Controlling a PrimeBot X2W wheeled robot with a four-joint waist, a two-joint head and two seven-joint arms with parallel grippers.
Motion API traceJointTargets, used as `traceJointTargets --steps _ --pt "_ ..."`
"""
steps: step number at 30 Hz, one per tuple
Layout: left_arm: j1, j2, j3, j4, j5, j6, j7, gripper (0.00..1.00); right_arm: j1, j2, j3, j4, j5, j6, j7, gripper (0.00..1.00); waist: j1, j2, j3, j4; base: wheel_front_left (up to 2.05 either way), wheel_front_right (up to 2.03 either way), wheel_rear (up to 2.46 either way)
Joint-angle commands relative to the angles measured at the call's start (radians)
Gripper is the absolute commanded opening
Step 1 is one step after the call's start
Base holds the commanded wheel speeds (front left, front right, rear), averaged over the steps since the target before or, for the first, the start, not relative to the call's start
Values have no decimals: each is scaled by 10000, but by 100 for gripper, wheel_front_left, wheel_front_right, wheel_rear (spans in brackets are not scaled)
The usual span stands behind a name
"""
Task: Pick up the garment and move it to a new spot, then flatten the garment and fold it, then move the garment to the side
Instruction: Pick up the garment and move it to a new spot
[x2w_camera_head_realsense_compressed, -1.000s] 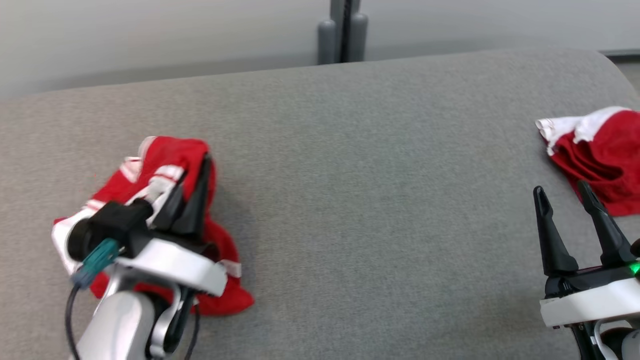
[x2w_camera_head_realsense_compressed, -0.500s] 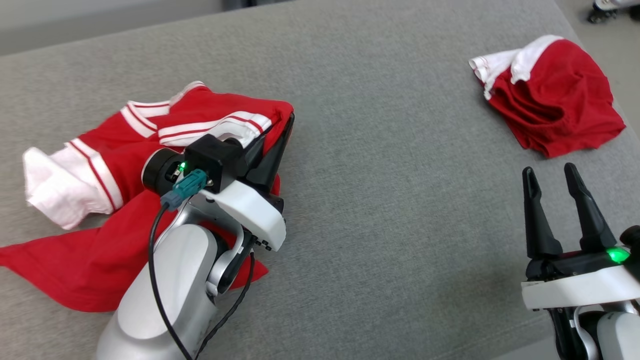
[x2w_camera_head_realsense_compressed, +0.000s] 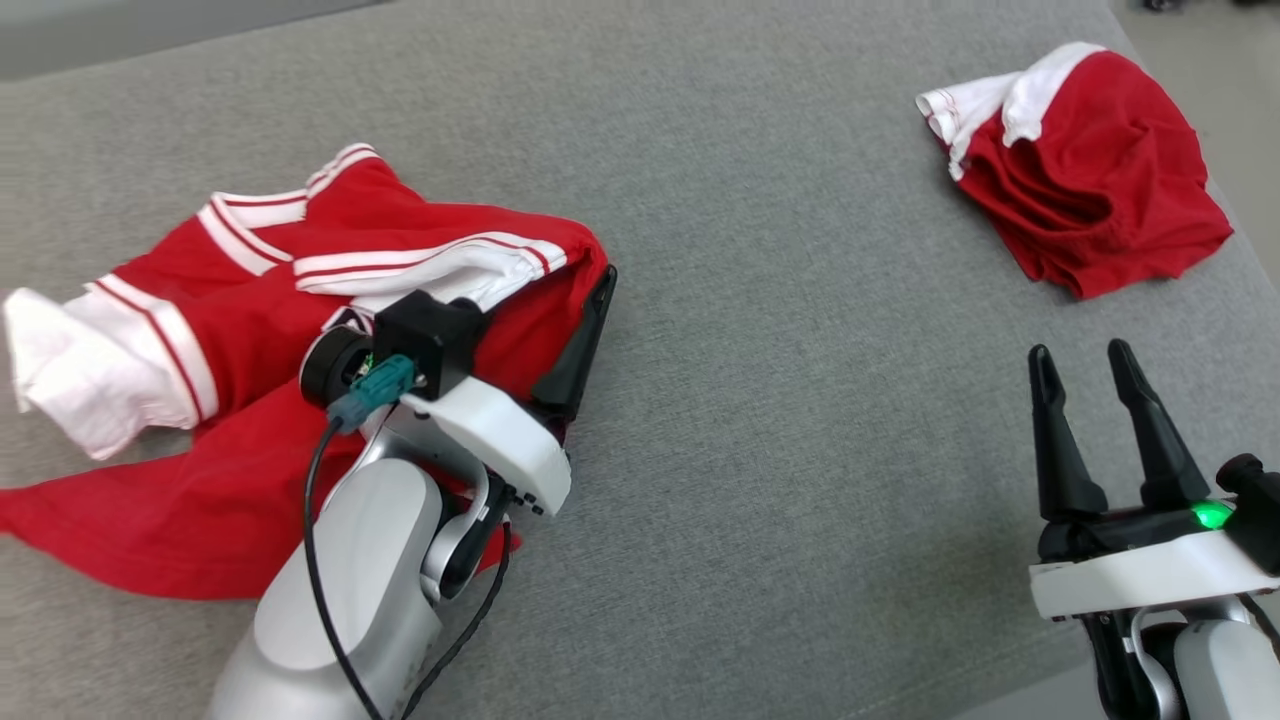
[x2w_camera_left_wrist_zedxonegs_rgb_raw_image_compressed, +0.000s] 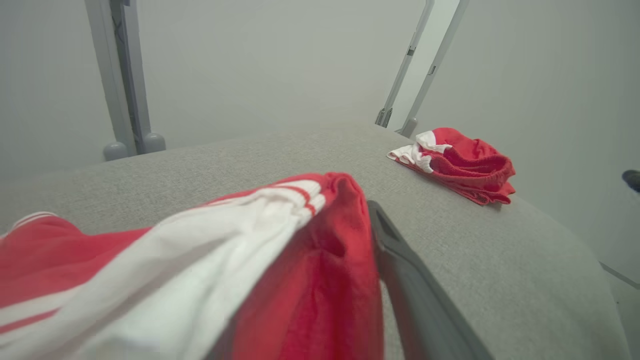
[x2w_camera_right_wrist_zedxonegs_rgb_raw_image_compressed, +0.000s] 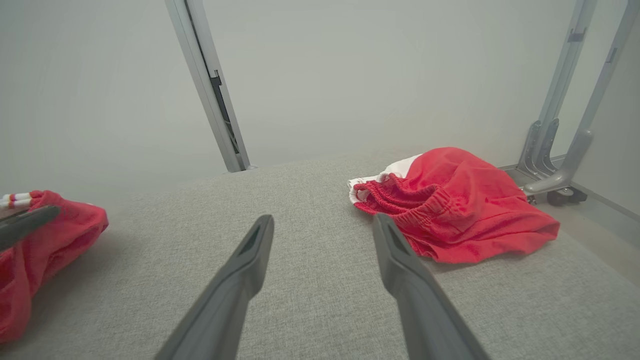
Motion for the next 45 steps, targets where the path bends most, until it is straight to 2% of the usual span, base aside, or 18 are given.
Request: traceJointTargets --steps 1,8,13,17,23,32,45 --pt "195 51 70 -120 -53 -49 -160 100 54 -135 -96 38 43 -2 -60 100 0 0 -280 291 0 0 0" --pt "907 336 315 -602 -300 152 -458 100 163 -432 -194 65 -29 -2 156 100 0 0 -871 968 0 0 0" --pt "1648 679 847 -932 -496 647 -800 100 332 -594 -374 -38 -54 -2 356 100 0 0 -1305 1597 0 0 0" --pt "2334 988 1740 -1209 -838 1215 -1157 100 524 -694 -478 -182 -146 -2 611 100 0 0 -1665 2204 0 0 0" --pt "3179 1446 2519 -1573 -947 1591 -1403 100 794 -803 -533 -337 -218 -2 913 100 0 0 -2096 2768 0 0 0" --pt "4371 1804 2659 -2208 -810 1443 -1507 100 1253 -846 -598 -471 -233 -2 1246 100 0 0 -2678 3185 0 0 0" --pt "5838 1890 2542 -3240 -788 1784 -1393 100 1997 -824 -596 -820 -216 -2 1555 100 0 0 -3326 3070 0 0 0"
